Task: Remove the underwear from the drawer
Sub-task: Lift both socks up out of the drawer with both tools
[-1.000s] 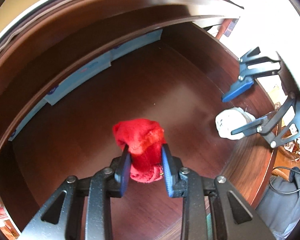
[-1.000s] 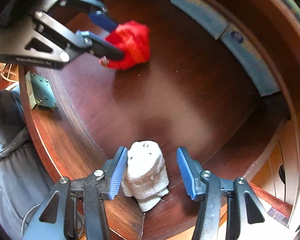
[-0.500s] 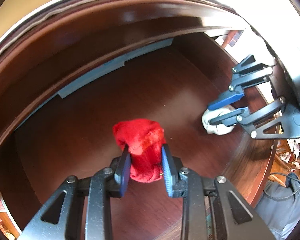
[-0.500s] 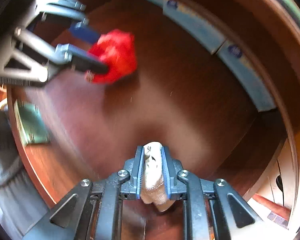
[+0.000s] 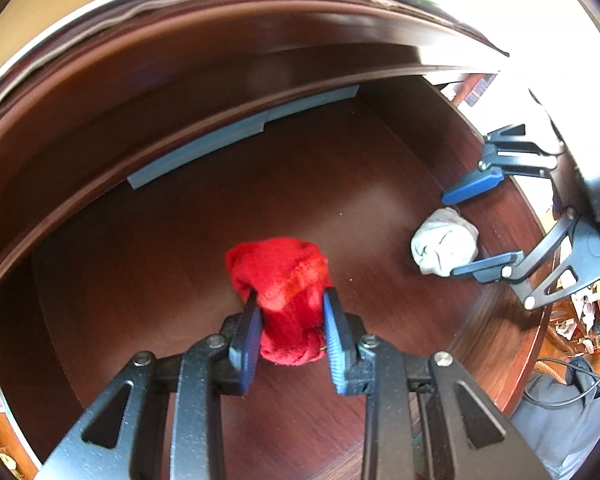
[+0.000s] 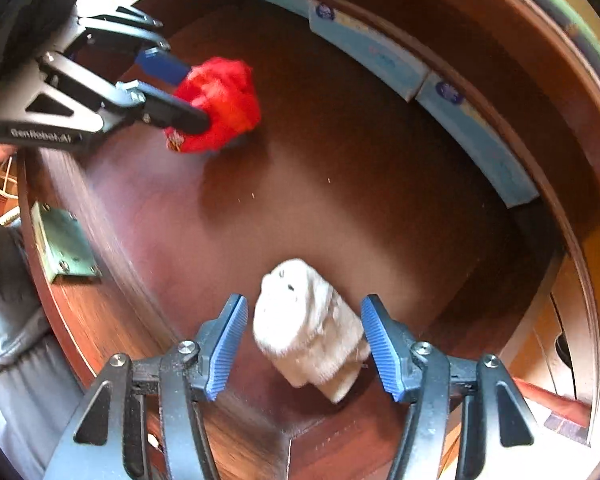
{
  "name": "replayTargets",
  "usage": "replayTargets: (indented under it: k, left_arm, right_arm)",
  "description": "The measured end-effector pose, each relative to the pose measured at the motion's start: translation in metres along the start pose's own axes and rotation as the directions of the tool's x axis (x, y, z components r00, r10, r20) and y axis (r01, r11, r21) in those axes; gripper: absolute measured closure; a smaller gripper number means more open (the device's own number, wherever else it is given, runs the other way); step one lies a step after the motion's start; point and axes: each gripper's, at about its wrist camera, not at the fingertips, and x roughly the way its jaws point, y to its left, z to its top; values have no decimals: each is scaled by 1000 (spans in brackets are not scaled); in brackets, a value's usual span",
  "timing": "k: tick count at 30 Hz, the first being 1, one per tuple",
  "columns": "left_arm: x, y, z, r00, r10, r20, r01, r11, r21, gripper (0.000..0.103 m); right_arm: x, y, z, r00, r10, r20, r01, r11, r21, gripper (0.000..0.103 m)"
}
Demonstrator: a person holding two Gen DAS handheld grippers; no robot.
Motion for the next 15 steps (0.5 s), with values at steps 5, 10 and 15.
replayTargets:
  k: [5, 10, 15]
  left_arm:
    - [-7, 0, -2, 1000, 17, 20, -16, 1000, -7, 76]
    - [-20, -1, -5, 995, 62, 80, -61, 998, -14, 76]
    - [-30, 0, -8, 987, 97, 130, -94, 995, -29, 76]
  right_arm:
    - [18, -2, 6, 999, -1, -32, 1, 1000, 4, 42]
    - [20, 5, 2, 999, 0, 35, 0, 1000, 3, 65]
    - [2, 5, 4, 987, 3, 158, -11, 999, 53, 68]
